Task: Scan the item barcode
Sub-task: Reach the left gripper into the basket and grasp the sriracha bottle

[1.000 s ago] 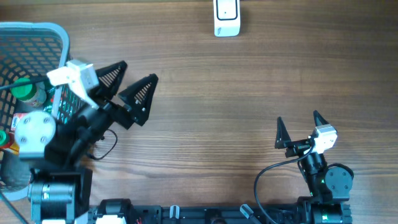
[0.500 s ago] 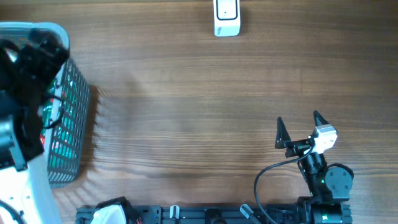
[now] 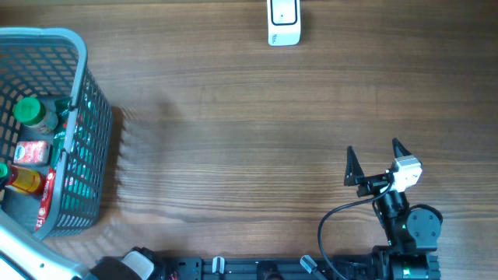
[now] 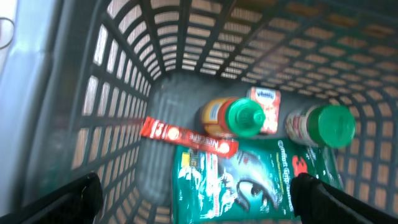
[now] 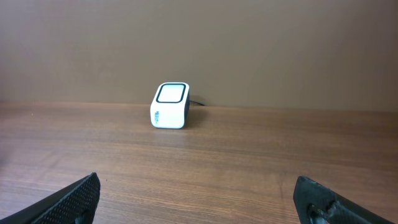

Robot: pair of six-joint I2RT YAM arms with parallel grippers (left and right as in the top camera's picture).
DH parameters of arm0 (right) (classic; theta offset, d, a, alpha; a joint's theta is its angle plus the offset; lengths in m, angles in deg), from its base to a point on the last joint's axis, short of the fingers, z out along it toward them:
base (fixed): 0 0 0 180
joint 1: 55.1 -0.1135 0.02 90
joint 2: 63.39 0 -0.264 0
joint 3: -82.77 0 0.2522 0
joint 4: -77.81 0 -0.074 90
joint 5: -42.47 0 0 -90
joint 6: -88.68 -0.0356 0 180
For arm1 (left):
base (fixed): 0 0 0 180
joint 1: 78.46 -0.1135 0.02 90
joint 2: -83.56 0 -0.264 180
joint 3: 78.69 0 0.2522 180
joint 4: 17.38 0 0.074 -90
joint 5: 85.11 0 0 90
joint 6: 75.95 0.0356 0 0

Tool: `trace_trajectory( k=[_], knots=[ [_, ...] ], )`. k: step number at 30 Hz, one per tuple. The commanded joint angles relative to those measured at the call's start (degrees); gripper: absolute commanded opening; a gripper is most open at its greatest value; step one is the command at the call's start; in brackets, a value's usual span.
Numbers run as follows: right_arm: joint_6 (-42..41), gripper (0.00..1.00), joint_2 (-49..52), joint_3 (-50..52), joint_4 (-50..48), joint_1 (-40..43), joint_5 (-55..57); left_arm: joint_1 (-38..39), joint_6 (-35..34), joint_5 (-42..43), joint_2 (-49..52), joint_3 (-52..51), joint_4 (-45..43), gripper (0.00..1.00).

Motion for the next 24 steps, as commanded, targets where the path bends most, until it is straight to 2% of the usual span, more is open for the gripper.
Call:
trace_trajectory(
  k=[1,11,18,19,21,22,24],
  knots=[
    [-0.8,1.0,-0.3,0.1,-0.3,-0.3,0.5,-0.3,-1.9,-2.3,3.2,-3.0,-3.2,1.0],
    [-0.8,1.0,-0.3,0.1,-0.3,-0.3,0.5,-0.3,-2.3,-2.5,19.9,-3.2,-6.8,1.0],
    [-0.8,1.0,-0.3,0.1,-0.3,-0.3,0.5,-0.3,-2.3,-0.5,21.6,-3.2,-9.6,0.99],
    [-0.8,1.0,-0.3,0.1,-0.3,-0.3,0.5,-0.3,-2.3,0.1,21.6,-3.2,-9.6,0.95],
    [-0.8,1.0,-0.3,0.1,-0.3,-0.3,0.5,-0.3,-2.3,0.2,21.6,-3.2,-9.6,0.81],
    [-0.8,1.0,-0.3,0.1,-0.3,-0.3,0.5,-0.3,-2.3,1.3,21.6,-3.2,-9.3,0.79],
    [-0.8,1.0,-0.3,0.1,-0.3,-0.3,0.5,-0.3,-2.3,2.7,21.6,-3.2,-9.4,0.87]
  ],
)
